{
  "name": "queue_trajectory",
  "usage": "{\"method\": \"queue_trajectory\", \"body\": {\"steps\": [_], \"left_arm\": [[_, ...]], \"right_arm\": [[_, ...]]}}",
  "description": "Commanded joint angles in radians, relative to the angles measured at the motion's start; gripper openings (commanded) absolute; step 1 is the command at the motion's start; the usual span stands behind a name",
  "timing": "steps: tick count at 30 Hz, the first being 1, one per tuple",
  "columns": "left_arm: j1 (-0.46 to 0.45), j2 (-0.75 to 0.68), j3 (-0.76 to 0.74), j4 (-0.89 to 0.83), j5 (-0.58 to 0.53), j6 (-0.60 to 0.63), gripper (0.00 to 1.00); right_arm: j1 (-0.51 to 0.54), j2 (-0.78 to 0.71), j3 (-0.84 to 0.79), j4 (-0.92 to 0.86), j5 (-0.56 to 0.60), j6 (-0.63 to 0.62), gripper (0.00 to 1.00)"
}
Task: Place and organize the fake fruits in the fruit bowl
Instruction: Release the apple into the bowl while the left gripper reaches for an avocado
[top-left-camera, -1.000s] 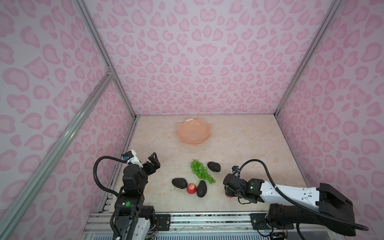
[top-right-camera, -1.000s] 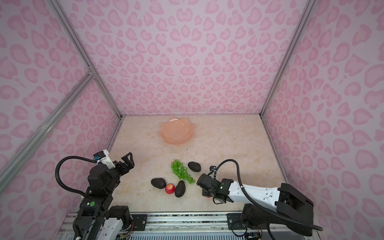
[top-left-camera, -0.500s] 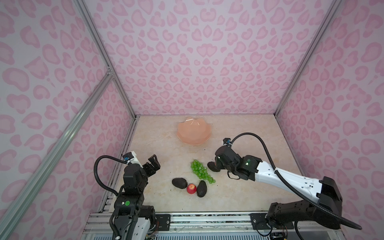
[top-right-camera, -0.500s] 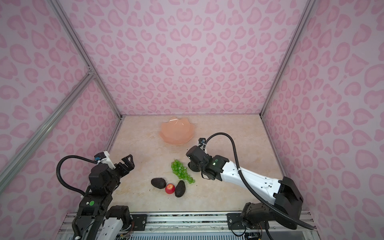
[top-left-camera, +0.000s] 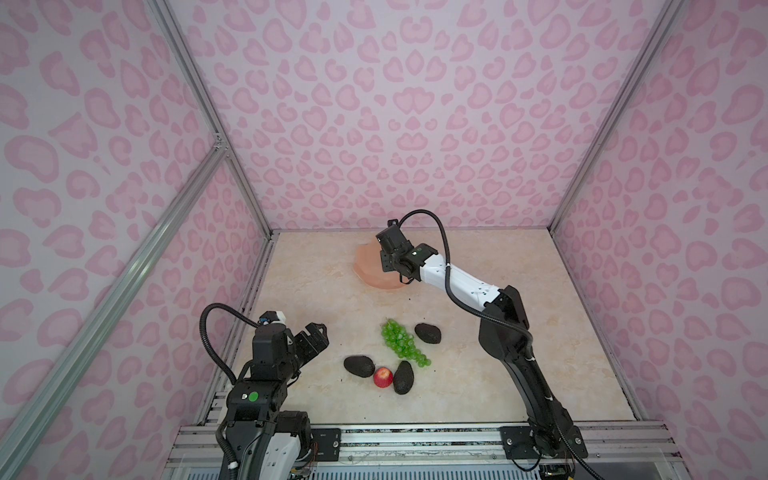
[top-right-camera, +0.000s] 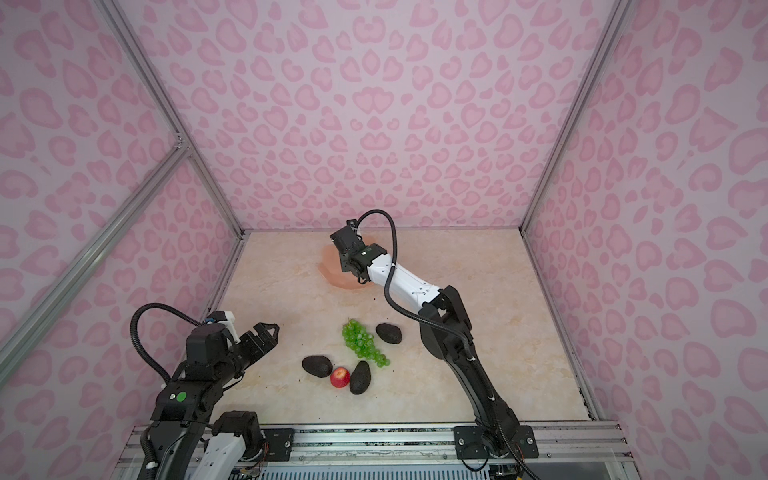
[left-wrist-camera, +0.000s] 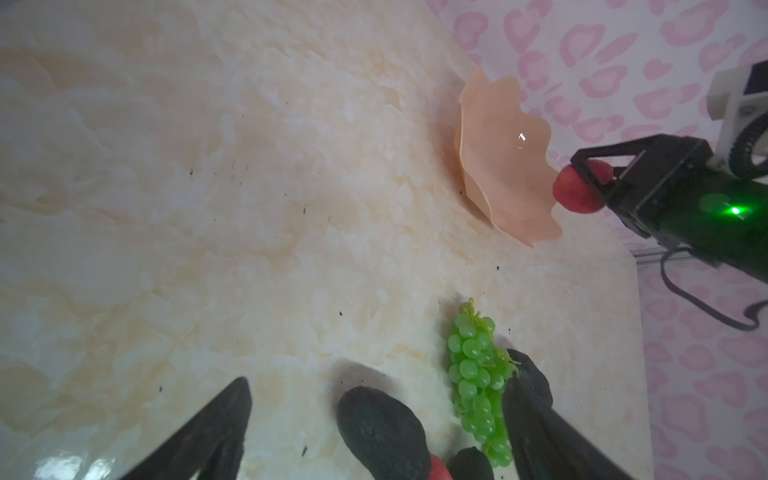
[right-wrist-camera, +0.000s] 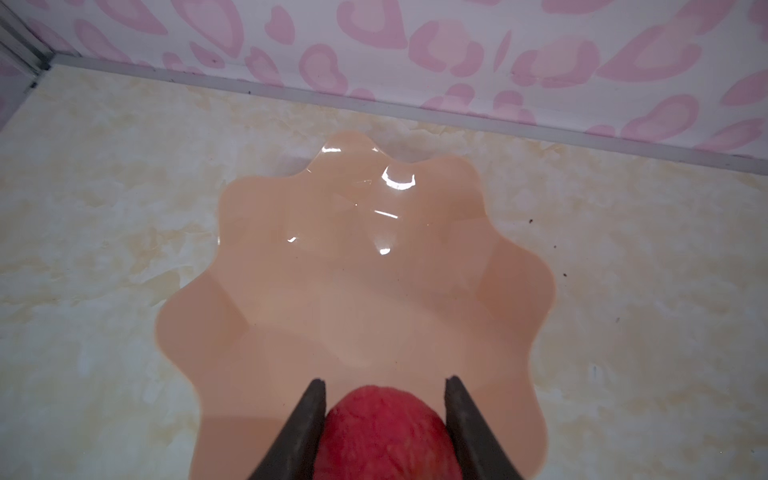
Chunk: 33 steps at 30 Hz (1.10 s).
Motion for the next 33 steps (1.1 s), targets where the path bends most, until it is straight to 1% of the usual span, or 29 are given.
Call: {"method": "queue_trajectory", "body": {"steps": [1,4,7,8,12,14,17,20,22,23,25,27,28,30,33], "left_arm": [[-0.019,0.003,-0.02,-0.029,0.058,-0.05,0.94],[-0.048,0.018,-0.036,-0.03,0.049,-0.07,0.93],[-0.086,0.027,-0.066,-0.018,0.047,-0.102,0.93],[-0.104,0.027,-0.077,-0.01,0.043,-0.114,0.92],[-0.15,0.037,-0.105,0.013,0.021,-0.141,0.92],[-0.167,0.048,-0.117,0.029,0.016,-0.148,0.92],[-0.205,0.072,-0.135,0.064,0.0,-0.16,0.92],[-0.26,0.105,-0.153,0.106,-0.021,-0.178,0.92],[-0.301,0.131,-0.162,0.136,-0.034,-0.196,0.92],[-0.327,0.144,-0.169,0.152,-0.039,-0.208,0.92],[-0.371,0.168,-0.183,0.18,-0.046,-0.231,0.92],[-0.417,0.194,-0.198,0.2,-0.06,-0.256,0.92],[-0.436,0.206,-0.202,0.205,-0.073,-0.263,0.92],[-0.464,0.237,-0.206,0.225,-0.1,-0.274,0.92],[-0.485,0.303,-0.194,0.276,-0.131,-0.277,0.93]], "right_arm": [[-0.017,0.153,0.183,-0.133,-0.009,-0.043,0.32],[-0.028,0.256,0.296,-0.148,-0.025,-0.056,0.32],[-0.039,0.303,0.327,-0.142,-0.045,-0.053,0.34],[-0.041,0.31,0.327,-0.138,-0.049,-0.051,0.36],[-0.052,0.317,0.326,-0.115,-0.082,-0.061,0.54],[-0.056,0.301,0.331,-0.107,-0.088,-0.069,0.62],[-0.058,0.245,0.332,-0.098,-0.064,-0.088,0.73],[-0.061,0.157,0.318,-0.098,-0.048,-0.098,0.78],[-0.063,0.071,0.264,-0.102,-0.054,-0.098,0.81],[-0.064,0.015,0.219,-0.102,-0.059,-0.105,0.82],[-0.065,-0.113,0.054,-0.061,-0.064,-0.106,0.83],[-0.063,-0.292,-0.205,0.049,-0.08,-0.101,0.84],[-0.063,-0.368,-0.309,0.099,-0.09,-0.096,0.85],[-0.064,-0.535,-0.571,0.224,-0.097,-0.078,0.87],[-0.063,-0.723,-0.824,0.284,-0.087,-0.053,0.88]]}}
